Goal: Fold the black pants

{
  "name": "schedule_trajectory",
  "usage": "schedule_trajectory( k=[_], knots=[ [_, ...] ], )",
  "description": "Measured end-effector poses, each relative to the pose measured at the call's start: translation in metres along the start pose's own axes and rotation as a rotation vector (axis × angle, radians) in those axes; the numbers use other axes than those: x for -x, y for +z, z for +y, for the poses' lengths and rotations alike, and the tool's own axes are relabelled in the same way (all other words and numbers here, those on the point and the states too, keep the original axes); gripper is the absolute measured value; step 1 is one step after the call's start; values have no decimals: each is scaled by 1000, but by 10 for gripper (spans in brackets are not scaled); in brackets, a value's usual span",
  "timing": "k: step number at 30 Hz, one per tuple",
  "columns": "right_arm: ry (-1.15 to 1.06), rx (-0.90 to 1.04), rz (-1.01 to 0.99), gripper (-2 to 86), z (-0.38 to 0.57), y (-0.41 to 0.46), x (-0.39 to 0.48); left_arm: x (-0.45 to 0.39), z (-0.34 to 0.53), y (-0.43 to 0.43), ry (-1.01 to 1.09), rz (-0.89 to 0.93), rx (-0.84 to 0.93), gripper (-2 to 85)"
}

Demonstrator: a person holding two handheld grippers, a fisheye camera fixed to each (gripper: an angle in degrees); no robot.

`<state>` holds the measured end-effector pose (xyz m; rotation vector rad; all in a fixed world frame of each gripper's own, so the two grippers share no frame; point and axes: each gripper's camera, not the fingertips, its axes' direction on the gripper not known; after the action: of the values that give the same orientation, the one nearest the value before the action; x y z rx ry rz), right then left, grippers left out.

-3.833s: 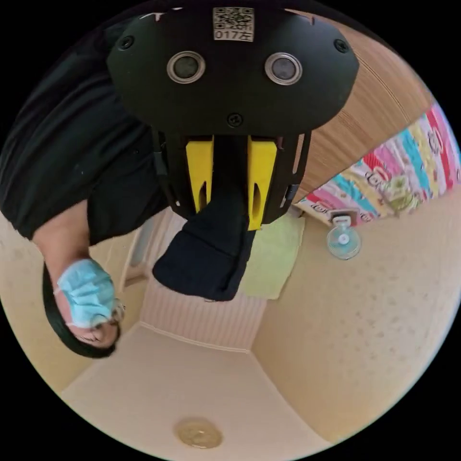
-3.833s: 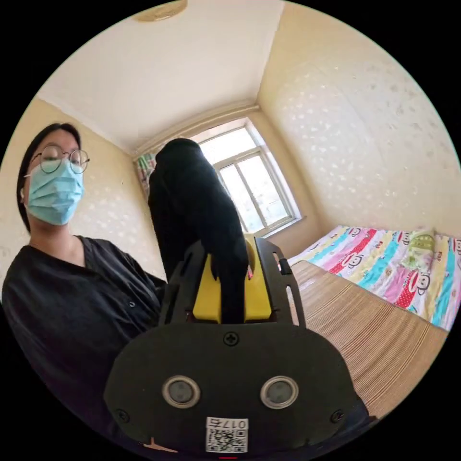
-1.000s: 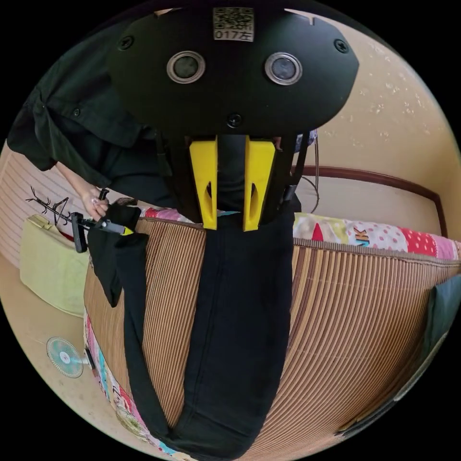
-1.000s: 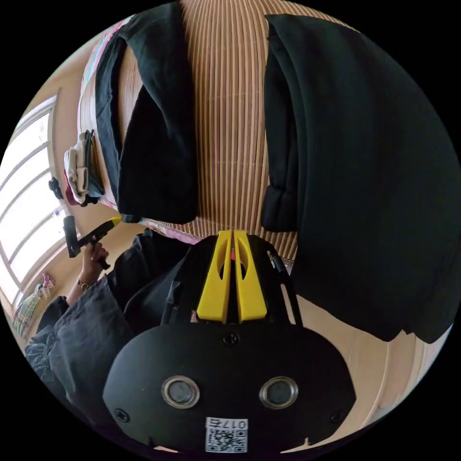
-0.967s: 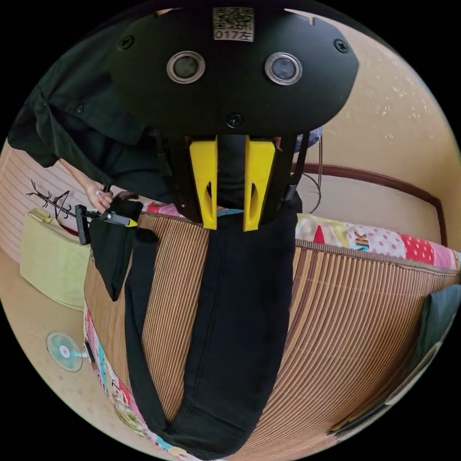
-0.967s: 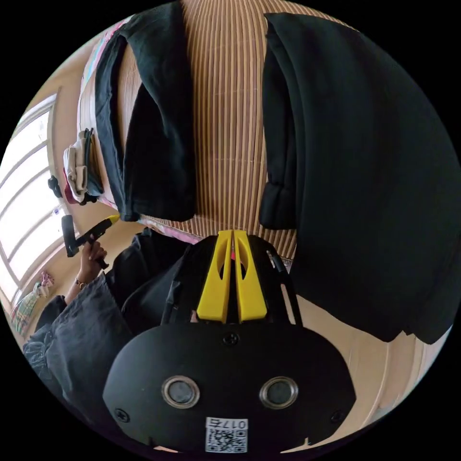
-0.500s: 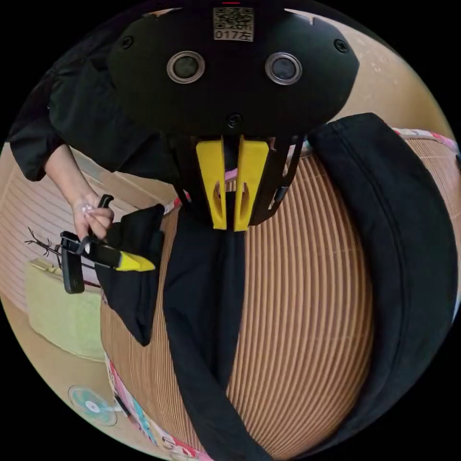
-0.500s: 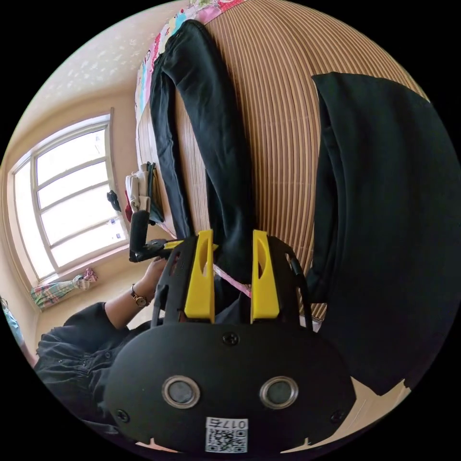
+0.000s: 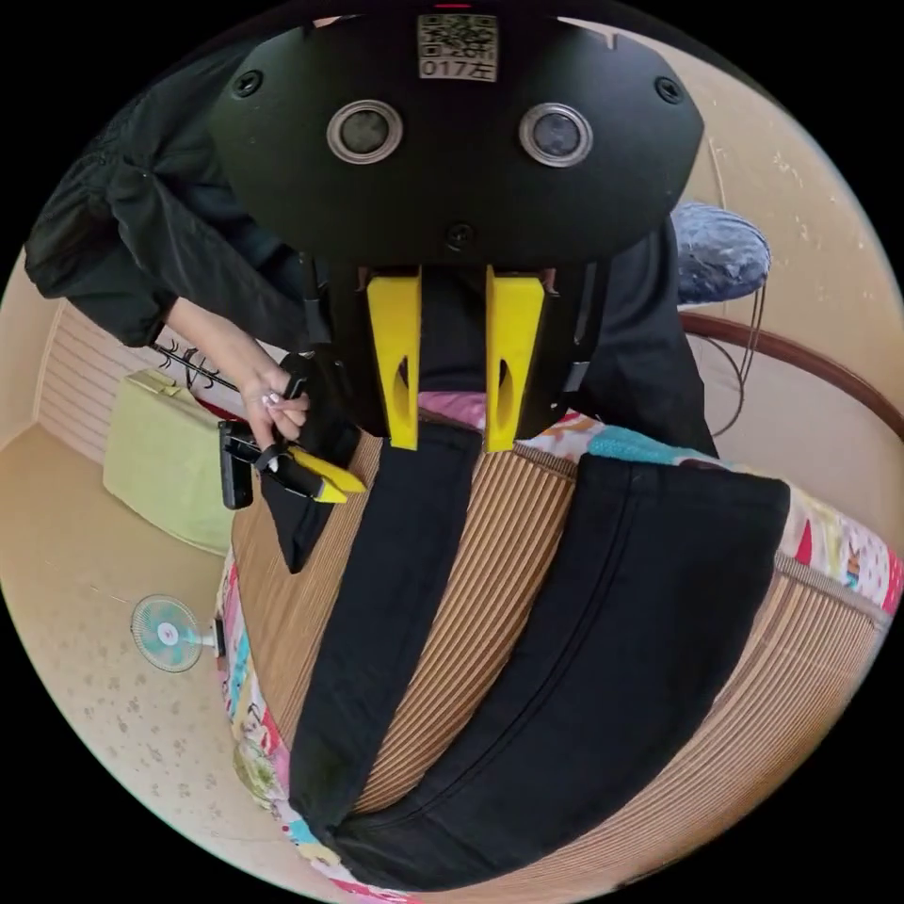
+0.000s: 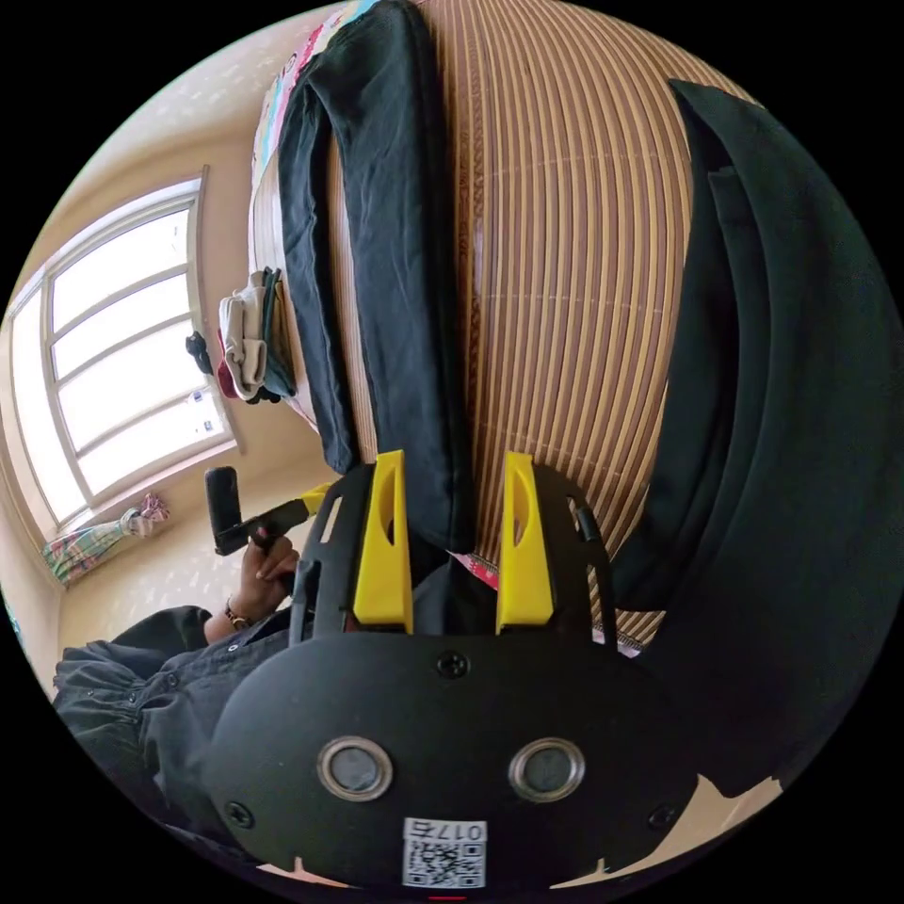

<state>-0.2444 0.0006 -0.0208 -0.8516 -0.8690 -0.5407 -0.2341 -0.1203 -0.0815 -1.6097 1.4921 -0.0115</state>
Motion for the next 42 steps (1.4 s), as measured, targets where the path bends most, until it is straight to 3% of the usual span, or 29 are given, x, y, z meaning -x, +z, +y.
schedule_trajectory(
  k=[6, 8, 11, 14, 16, 18, 20, 22, 24, 28, 32, 35, 39, 41, 42],
  knots=[
    [6, 36, 167, 55, 22, 36, 14, -67, -17, -21, 188, -1, -5, 94],
    [-73, 42, 10, 34, 31, 36, 33, -88, -24, -23, 219, -8, 26, 99],
    [-220, 6, 33, 25, 48, 31, 83, -134, -28, -33, 311, 4, 62, 136],
    [-371, -10, -55, 20, 52, 32, 136, -177, -25, -27, 411, -122, 172, 151],
    [-436, 38, -71, 19, 48, 38, 161, -184, -19, -34, 415, -154, 183, 133],
    [-558, 85, -39, 21, 48, 44, 178, -180, -9, -57, 403, -177, 166, 62],
    [-596, 223, -57, 27, 30, 48, 176, -178, 1, -71, 446, -141, 171, 37],
    [-549, 247, -96, 39, 2, 36, 165, -175, 10, -89, 455, -117, 143, 33],
    [-447, 153, -91, 76, -36, 10, 151, -169, 13, -112, 444, -79, 144, 32],
    [-144, -190, -20, 166, -146, -56, 144, -154, 14, -150, 389, -1, 143, 33],
    [120, -425, 58, 173, -245, -88, 161, -144, 10, -198, 355, 132, 140, 32],
    [210, -453, 82, 154, -304, -90, 181, -136, 2, -231, 345, 289, 166, 27],
    [247, -488, 417, 49, -346, -83, 243, -110, -7, -272, 291, 557, 149, 20],
    [148, -584, 764, 30, -355, -65, 320, -93, -7, -282, 237, 654, 132, 18],
    [102, -612, 838, 28, -355, -56, 342, -85, -6, -290, 220, 688, 118, 17]
  ],
)
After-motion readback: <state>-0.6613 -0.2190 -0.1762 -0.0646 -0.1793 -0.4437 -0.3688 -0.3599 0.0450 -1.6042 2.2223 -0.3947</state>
